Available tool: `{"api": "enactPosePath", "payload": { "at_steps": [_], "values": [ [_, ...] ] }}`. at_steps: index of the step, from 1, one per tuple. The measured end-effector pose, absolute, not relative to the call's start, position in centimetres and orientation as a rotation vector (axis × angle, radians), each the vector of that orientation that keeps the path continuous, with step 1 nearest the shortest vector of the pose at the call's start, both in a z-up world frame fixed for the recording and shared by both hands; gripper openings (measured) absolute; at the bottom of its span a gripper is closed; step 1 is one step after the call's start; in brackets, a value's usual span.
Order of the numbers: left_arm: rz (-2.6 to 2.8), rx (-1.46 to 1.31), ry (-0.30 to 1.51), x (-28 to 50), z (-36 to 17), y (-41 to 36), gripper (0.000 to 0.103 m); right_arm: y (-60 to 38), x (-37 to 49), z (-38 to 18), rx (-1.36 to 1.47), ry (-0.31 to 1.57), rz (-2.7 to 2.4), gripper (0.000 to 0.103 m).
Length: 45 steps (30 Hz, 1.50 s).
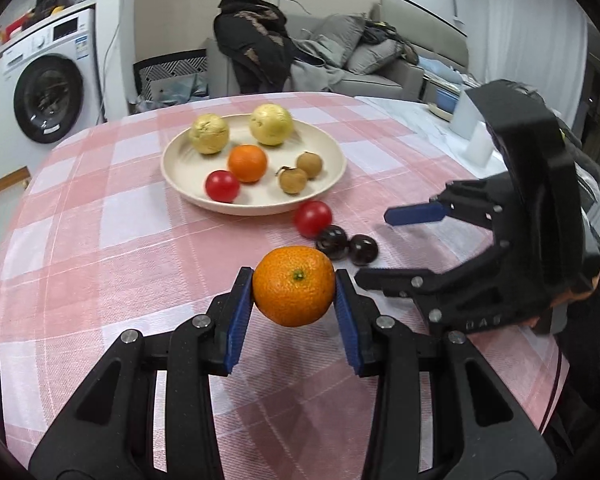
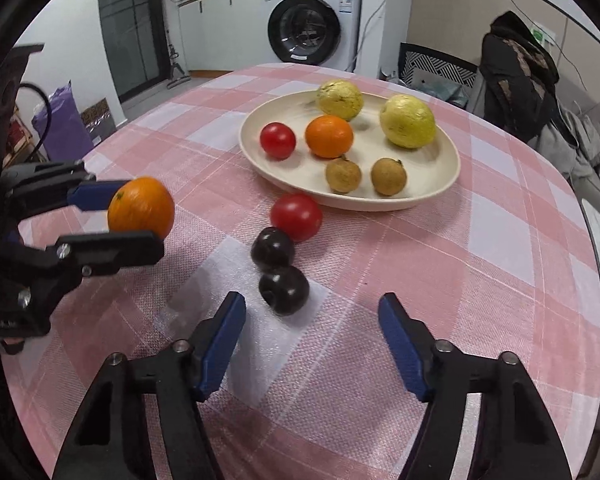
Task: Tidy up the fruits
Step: 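Grasp the dark plum with the right tool while the left tool holds the mandarin, then carry the mandarin and plum onto the cream plate and open both tools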
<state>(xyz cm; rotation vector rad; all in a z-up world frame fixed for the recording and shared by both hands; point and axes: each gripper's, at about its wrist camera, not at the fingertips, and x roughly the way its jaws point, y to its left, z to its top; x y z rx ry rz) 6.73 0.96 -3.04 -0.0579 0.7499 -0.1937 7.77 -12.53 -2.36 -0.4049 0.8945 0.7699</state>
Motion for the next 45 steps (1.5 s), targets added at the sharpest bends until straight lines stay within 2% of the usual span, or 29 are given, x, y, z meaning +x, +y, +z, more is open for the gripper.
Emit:
{"api": "enactPosePath", "payload": {
  "at_steps": [3,7,18,24,45],
  "values": [
    [-0.176,-0.069,0.75,6.8,-3.2,1.5,0.037,-12.0,7.8,-2.3,-0.401,0.895,0.785,0.06],
    [-0.161,-0.079,0.746,7.0,-3.2,1.9,0.037,-11.8,8.1,-2.4,-0.386,0.898,0.803,0.058],
    [-0.153,-0.08,0.74,7.1,-3.3,2.0,0.037,-11.5,7.5,-2.3,-0.396,0.874,0.824,0.031],
    [-0.148,-0.083,0.74,7.2,-3.4,2.1,0.037,-11.5,7.5,-2.2,-0.394,0.872,0.82,0.026],
    [-0.103,-0.088,0.703,7.5,-2.7,2.6,0.037,-13.4,7.0,0.6,-0.288,0.767,0.801,0.026]
  ]
}}
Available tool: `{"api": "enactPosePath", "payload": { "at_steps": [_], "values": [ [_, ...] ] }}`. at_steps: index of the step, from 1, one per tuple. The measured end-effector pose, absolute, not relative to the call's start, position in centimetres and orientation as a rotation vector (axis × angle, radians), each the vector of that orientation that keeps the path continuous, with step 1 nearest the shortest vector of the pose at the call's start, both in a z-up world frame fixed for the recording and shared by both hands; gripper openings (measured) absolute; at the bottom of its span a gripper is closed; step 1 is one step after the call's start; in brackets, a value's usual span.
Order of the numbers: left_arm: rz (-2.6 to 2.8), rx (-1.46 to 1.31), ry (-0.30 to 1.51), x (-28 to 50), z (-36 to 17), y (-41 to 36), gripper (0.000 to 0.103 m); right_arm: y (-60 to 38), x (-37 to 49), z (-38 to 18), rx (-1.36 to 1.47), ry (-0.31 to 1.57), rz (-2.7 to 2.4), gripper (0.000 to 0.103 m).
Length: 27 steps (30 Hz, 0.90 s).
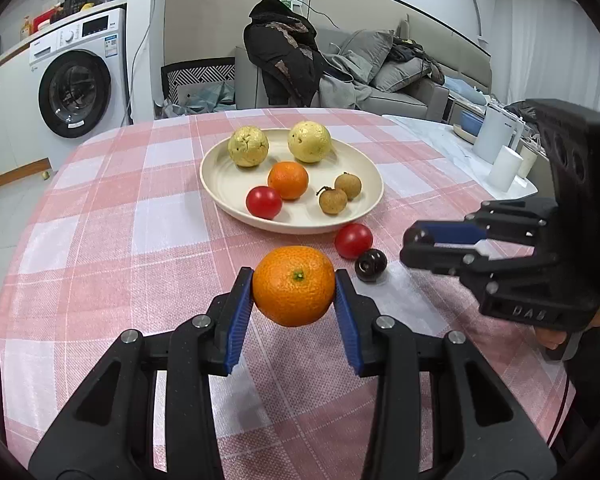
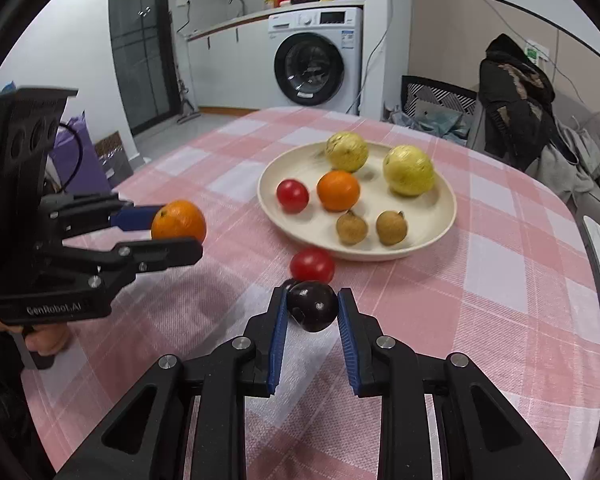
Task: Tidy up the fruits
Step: 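Carry the mandarin and plum onto the cream plate and open both tools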
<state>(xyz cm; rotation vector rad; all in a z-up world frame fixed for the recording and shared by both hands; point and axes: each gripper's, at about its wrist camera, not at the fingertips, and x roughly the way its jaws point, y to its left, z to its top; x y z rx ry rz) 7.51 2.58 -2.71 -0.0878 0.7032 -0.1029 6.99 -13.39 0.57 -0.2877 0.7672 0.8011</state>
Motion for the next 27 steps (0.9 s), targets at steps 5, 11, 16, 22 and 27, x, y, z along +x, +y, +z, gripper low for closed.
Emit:
{"api": "enactPosePath", "payload": {
  "at_steps": [5,11,16,22,27],
  "values": [
    [-0.085,-0.076,0.672,7.8,-1.7,2.7,0.037,-14.1,7.7,2.0,-0.225,0.724,0.752,0.026],
    [-0.083,-0.087,0.643,8.5,-0.2,3.1,0.037,-14.5,9.0,4.1,-0.147,0.7,0.714,0.026],
    [-0.078,-0.097,0.618,9.3,1.1,3.2,0.037,-14.3,10.0,5.5,-0.118,0.684,0.691,0.026],
    [-0.09,-0.097,0.601,10.7,2.3,2.3,0.037,-13.9,11.6,6.1,-0.074,0.7,0.69,0.026],
    [-0.095,-0.082,0.602,12.2,2.5,1.3,0.037,-14.1,12.9,6.2,-0.047,0.71,0.672,0.026]
  ]
}}
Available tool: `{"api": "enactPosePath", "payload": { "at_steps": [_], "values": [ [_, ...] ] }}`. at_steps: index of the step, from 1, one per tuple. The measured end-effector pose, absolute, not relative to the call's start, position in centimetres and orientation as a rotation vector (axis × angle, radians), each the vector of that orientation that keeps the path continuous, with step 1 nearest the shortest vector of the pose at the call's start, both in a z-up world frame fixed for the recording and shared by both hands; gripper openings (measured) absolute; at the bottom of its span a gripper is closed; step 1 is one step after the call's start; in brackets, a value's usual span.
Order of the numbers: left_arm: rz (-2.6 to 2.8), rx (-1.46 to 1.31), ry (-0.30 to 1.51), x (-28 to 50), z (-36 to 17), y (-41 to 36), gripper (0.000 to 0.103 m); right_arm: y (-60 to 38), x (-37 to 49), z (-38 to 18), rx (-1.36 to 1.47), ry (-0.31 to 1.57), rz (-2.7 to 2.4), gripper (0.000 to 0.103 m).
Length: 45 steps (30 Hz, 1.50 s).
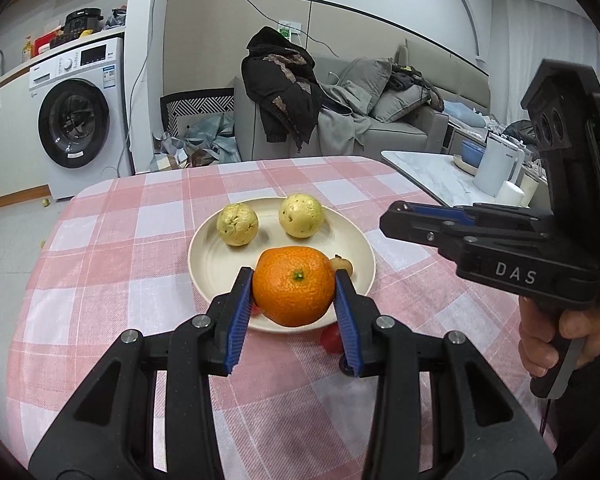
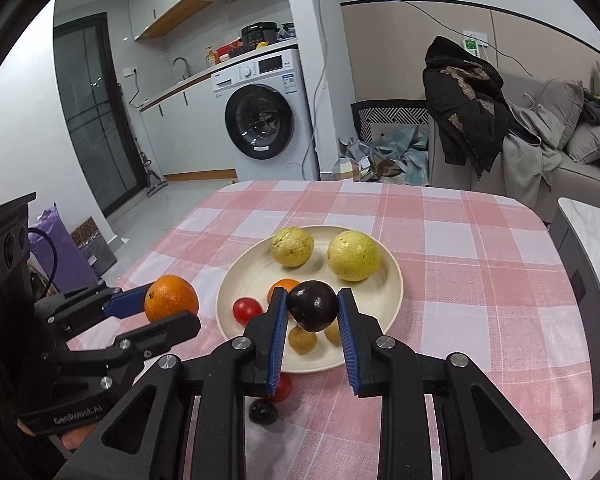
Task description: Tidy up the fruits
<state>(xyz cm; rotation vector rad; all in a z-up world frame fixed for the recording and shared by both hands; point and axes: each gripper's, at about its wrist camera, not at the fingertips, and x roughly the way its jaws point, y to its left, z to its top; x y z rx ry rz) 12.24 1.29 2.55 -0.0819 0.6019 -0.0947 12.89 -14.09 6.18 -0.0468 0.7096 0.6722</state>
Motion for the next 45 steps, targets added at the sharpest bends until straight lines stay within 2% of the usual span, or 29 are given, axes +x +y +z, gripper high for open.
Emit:
{"api": "enactPosePath", "payload": {
  "at_steps": [19,38,41,45],
  "values": [
    [-0.056,-0.013,0.681,17.4,-2.8,0.5,0.037,-14.8,16.3,1.4,-0.012,0.801,0.608,0.026],
    [-0.052,-0.002,0.704,18.0,-3.4,0.3,0.037,-14.3,16.7,0.5,-0.027,0.817,0.586,0.026],
    [-0.052,-0.008,0.689,17.7,-3.3,0.3,0.037,-14.4,16.7,0.5,-0.029,0.818,0.581,0.03],
    [-0.051,-0.009,0.658,17.1,-2.9,0.6,0.041,-14.8,16.5,0.8,-0.03,0.793,0.568,0.04]
  ]
}}
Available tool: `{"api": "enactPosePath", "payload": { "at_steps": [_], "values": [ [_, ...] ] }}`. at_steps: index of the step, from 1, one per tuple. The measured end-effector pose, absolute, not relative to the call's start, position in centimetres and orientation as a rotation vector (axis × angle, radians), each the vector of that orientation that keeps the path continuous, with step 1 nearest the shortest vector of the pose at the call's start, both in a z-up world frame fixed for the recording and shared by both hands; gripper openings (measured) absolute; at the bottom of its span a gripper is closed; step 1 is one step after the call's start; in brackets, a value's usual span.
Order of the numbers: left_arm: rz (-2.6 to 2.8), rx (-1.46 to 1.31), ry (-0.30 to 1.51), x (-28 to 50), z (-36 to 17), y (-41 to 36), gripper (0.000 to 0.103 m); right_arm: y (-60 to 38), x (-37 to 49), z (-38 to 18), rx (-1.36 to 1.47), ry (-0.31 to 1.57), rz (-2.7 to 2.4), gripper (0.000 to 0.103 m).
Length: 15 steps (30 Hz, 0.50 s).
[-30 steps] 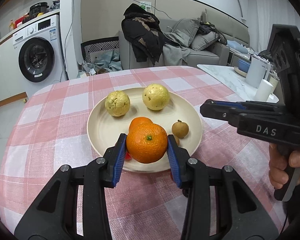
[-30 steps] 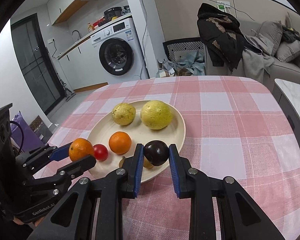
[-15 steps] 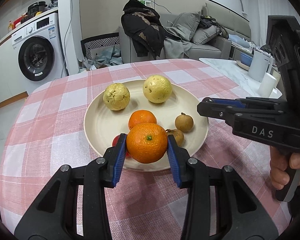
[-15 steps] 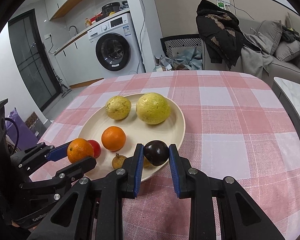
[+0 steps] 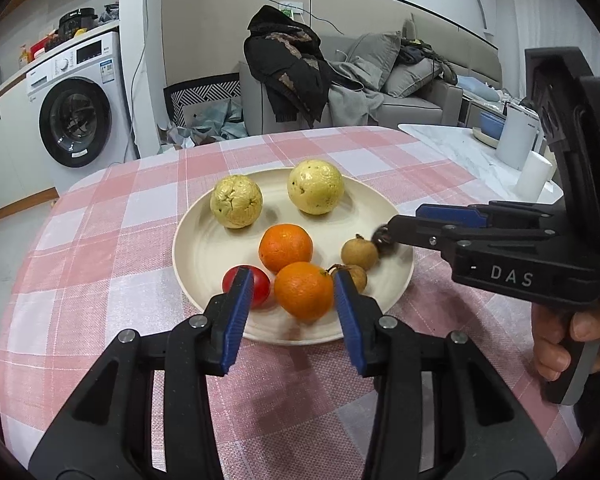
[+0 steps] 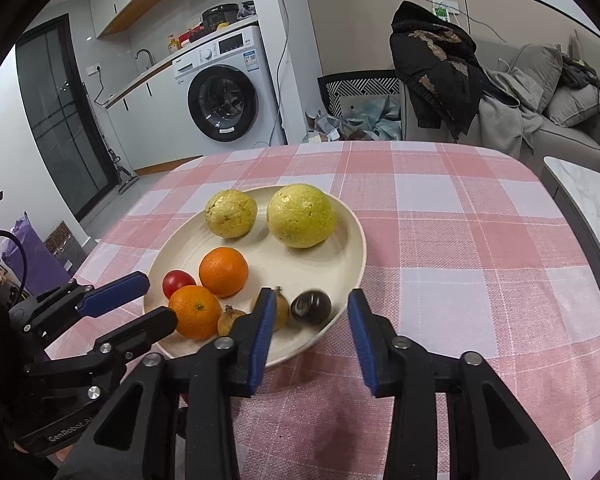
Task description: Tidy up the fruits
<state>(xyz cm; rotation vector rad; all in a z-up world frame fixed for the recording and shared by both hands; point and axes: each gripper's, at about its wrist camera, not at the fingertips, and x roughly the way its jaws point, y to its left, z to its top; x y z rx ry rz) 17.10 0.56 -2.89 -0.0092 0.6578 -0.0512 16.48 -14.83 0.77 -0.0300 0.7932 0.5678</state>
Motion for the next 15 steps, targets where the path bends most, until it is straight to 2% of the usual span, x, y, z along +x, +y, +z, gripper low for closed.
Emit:
{"api": "enactPosePath", "payload": {
  "at_steps": [2,3,5,6,7,8,9,13,15],
  "values": [
    [-0.046,-0.012,0.648,16.7,-2.7,0.8,0.055,-15.1,16.3,0.9,-0.039,0.784,0.559,0.043],
    [-0.047,-0.019,0.643,16.5,-2.5,1.0,0.059,-15.2,16.2,1.0,-0.041,0.781,0.559,0.049],
    [-0.048,-0.037,0.632,15.9,-2.3,1.4,0.071,-15.5,15.9,1.2,-0.041,0.772,0.557,0.056],
    [-0.046,-0.039,0.63,15.6,-2.1,1.6,0.074,-15.7,15.8,1.3,-0.046,0.766,0.554,0.062],
    [-0.045,-0.041,0.628,15.3,-2.0,1.7,0.082,-15.8,15.6,1.4,-0.052,0.759,0.554,0.067],
    [-0.043,-0.042,0.625,15.0,-1.8,1.9,0.087,-15.9,15.4,1.4,-0.053,0.754,0.555,0.079],
    [-0.041,-0.044,0.622,14.7,-1.7,2.1,0.088,-16.0,15.2,1.5,-0.051,0.752,0.553,0.089],
    [-0.026,-0.05,0.612,13.3,-1.2,2.6,0.102,-16.3,14.7,1.9,-0.051,0.743,0.554,0.1],
    [-0.018,-0.049,0.598,12.5,-0.9,2.8,0.102,-16.4,14.3,2.0,-0.053,0.742,0.563,0.103]
  ]
}}
